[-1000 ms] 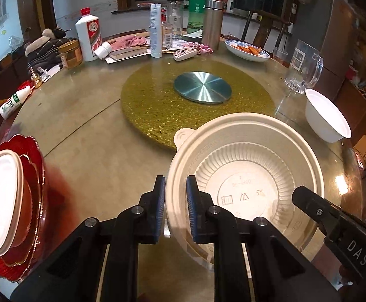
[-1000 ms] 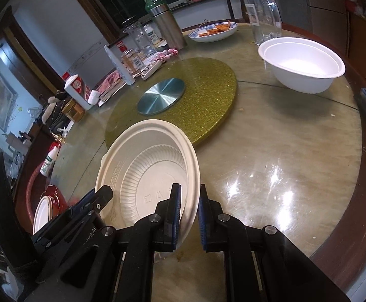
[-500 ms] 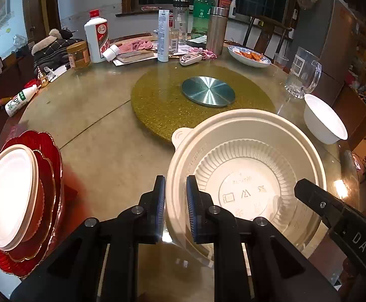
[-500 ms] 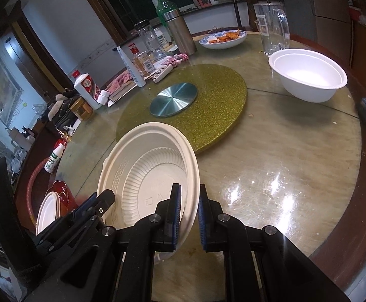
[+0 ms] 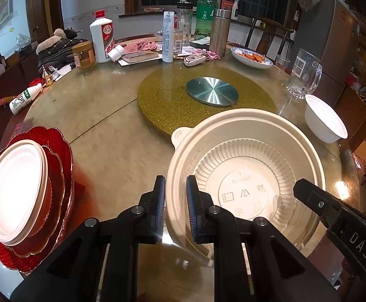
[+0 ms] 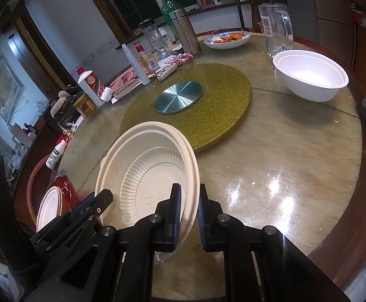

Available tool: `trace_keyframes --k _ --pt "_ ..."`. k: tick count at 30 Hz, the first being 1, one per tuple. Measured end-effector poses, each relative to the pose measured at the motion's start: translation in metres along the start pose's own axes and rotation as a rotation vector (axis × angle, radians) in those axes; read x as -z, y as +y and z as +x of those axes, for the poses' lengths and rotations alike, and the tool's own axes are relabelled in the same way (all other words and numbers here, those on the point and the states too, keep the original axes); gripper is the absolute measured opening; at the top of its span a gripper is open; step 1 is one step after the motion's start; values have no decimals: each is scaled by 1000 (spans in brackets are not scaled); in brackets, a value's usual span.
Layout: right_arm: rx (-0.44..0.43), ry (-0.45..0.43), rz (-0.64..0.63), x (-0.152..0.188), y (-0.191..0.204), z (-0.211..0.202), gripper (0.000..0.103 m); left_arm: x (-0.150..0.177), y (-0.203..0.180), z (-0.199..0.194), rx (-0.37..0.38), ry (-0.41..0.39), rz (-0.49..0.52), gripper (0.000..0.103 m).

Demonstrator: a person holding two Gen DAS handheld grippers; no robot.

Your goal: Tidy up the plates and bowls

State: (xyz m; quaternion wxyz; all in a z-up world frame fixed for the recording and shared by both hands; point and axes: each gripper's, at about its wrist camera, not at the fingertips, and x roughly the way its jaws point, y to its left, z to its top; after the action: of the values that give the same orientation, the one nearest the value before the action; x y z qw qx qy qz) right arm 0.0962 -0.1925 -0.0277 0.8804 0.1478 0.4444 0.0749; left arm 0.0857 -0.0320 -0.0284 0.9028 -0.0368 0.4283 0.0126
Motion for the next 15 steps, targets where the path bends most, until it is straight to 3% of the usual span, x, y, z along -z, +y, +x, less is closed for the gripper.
trace_keyframes --k 15 --pt "-5 -12 -19 2 9 -3 12 0 10 -10 -7 -12 -8 14"
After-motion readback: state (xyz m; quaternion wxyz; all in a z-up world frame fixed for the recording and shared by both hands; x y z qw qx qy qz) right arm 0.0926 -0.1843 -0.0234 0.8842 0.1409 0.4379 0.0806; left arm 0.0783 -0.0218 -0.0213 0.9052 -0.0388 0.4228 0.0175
